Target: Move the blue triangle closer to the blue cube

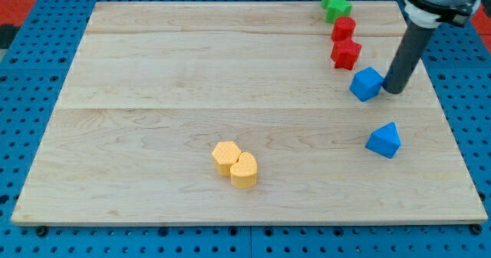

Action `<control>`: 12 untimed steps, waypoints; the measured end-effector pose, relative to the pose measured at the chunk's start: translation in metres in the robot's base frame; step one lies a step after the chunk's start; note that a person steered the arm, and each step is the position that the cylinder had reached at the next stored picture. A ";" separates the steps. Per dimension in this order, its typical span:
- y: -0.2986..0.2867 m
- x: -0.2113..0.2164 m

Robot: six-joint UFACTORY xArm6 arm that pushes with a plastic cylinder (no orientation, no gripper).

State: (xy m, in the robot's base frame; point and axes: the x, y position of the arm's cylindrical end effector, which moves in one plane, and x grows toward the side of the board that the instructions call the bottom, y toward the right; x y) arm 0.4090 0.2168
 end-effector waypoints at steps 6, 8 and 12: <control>-0.048 0.119; -0.052 0.097; -0.002 0.102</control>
State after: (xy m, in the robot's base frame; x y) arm 0.5106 0.2145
